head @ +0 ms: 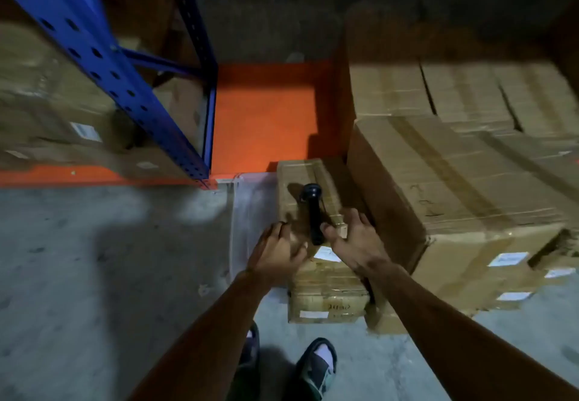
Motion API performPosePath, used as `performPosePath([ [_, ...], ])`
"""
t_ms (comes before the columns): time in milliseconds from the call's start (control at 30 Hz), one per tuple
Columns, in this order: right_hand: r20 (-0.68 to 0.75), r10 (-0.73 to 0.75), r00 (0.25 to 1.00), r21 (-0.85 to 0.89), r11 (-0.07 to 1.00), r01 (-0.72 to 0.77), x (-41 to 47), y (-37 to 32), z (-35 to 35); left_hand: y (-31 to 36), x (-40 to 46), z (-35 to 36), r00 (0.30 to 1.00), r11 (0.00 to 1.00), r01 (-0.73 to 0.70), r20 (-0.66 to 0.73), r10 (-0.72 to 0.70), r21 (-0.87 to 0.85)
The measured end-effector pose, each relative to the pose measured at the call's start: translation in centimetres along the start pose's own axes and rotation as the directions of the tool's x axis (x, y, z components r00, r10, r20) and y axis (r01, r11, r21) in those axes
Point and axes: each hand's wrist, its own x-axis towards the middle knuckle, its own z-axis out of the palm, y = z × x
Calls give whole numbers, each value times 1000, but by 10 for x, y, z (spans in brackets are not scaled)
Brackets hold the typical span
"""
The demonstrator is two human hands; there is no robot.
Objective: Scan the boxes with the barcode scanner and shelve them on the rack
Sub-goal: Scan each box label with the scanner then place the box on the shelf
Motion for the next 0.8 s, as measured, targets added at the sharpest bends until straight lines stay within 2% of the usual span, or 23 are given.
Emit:
performPosePath([
  [133,-4,35,999,59,998,-35,62,7,27,-25,38,30,975,972,-156,-131,181,177],
  [200,-8,50,999,94,994,-49,87,4,43,-45,54,45,982,975,-176,-42,183,138],
  [300,-50,44,998,102,994,-38,115,-2,62,-79,73,71,963,948,-265,1,269,175],
  [467,-64,113,992,56,992,-109,138,-4,85,-94,74,87,949,948,-297,-74,307,118],
  [667,-80,184,980,333,931,-148,109,0,69,-94,75,84,929,929,-330,-117,351,167],
  [800,-123,186,975,541,836,-91,60,15,58,-91,76,78,958,942,-275,-33,287,194],
])
